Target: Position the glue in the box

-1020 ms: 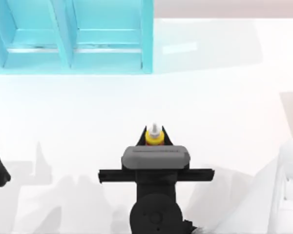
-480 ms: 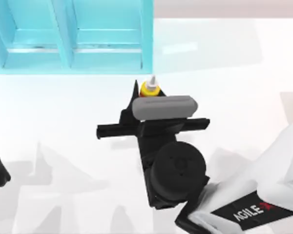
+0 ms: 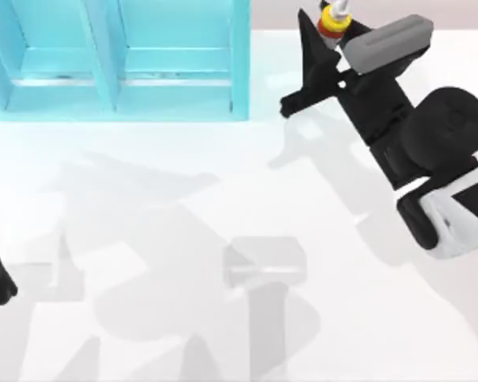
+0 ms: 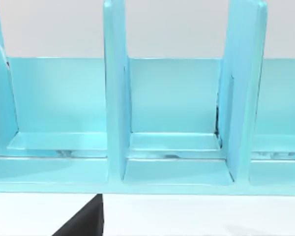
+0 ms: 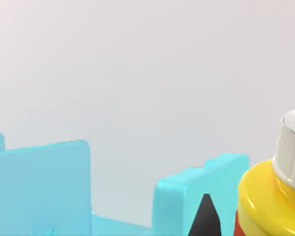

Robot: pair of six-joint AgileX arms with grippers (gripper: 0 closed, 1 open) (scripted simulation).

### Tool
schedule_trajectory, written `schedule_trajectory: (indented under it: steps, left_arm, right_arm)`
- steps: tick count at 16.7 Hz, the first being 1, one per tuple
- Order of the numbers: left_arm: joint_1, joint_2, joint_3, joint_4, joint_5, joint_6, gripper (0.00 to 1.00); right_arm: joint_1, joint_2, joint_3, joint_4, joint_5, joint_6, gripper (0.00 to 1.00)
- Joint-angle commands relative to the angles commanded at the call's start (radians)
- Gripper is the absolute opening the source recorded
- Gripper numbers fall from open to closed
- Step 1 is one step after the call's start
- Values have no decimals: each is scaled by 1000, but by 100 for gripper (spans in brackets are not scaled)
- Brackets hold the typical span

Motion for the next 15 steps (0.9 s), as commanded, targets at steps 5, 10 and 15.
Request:
schedule_trajectory:
  steps: [5, 10, 15]
  left_arm:
    - [0, 0, 0, 0, 0, 0, 100]
    - [0, 0, 0, 0, 0, 0, 100]
    - [0, 0, 0, 0, 0, 0, 100]
  right_arm:
    - [-451, 13, -9, -1, -627, -9, 0]
    - [-892, 38, -50, -53, -1175, -12, 0]
    - [-1271, 67, -96, -123, -1558, -29, 0]
